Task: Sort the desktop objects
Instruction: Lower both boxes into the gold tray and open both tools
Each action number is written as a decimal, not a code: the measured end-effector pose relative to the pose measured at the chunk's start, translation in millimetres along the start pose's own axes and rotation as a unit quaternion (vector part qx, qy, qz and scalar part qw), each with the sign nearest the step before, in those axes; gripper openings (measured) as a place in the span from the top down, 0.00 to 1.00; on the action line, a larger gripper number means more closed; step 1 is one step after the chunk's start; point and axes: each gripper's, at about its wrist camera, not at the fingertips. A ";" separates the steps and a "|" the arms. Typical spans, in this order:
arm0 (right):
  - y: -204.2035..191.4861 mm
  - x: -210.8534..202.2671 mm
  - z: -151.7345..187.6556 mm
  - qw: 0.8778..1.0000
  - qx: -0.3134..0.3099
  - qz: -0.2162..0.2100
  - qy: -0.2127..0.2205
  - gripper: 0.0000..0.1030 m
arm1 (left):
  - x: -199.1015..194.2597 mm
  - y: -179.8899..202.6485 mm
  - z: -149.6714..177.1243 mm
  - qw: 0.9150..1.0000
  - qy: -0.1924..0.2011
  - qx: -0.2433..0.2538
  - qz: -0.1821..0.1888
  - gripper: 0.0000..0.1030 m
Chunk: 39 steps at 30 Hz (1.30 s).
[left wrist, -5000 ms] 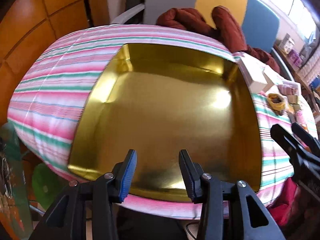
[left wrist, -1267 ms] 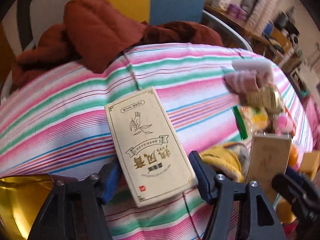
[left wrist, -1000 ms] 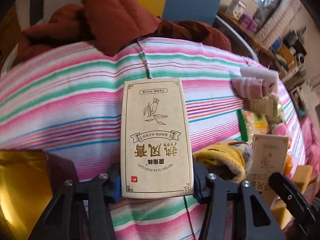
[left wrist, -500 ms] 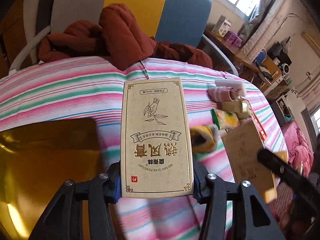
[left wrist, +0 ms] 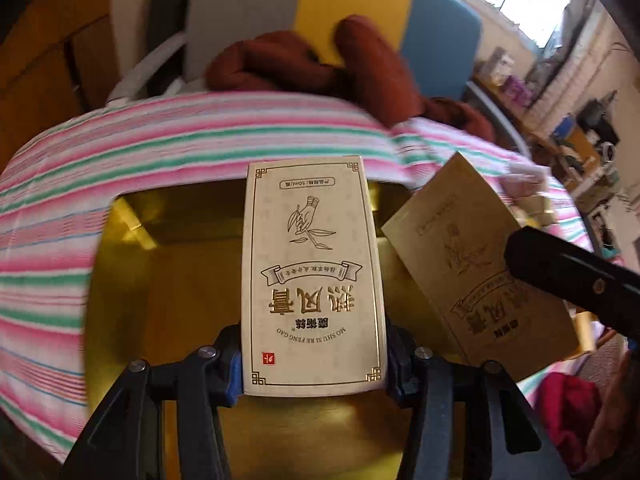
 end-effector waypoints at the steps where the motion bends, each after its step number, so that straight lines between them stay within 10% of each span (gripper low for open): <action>1: -7.4 12.2 -0.5 1.000 -0.001 -0.005 -0.010 0.51 | 4.8 -12.2 0.0 1.000 -0.008 -0.001 -0.009 0.49; 9: -26.3 104.6 0.2 0.997 0.029 0.013 -0.076 0.50 | 41.4 -67.3 -8.1 0.995 -0.044 -0.011 -0.091 0.49; 24: -30.3 105.9 44.6 0.990 -0.011 -0.030 -0.134 0.46 | -16.4 -102.4 30.2 0.992 0.007 -0.127 0.013 0.49; 39: -29.4 97.3 40.2 0.993 -0.014 -0.021 -0.117 0.41 | -37.8 -104.3 27.6 0.990 0.063 -0.115 0.049 0.44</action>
Point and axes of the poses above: each gripper's, at about its wrist camera, not at the fingertips, and x roughly the way its jaws point, y to its right, z to its underside, and after that the axes turned 3 degrees about -x, right-handed
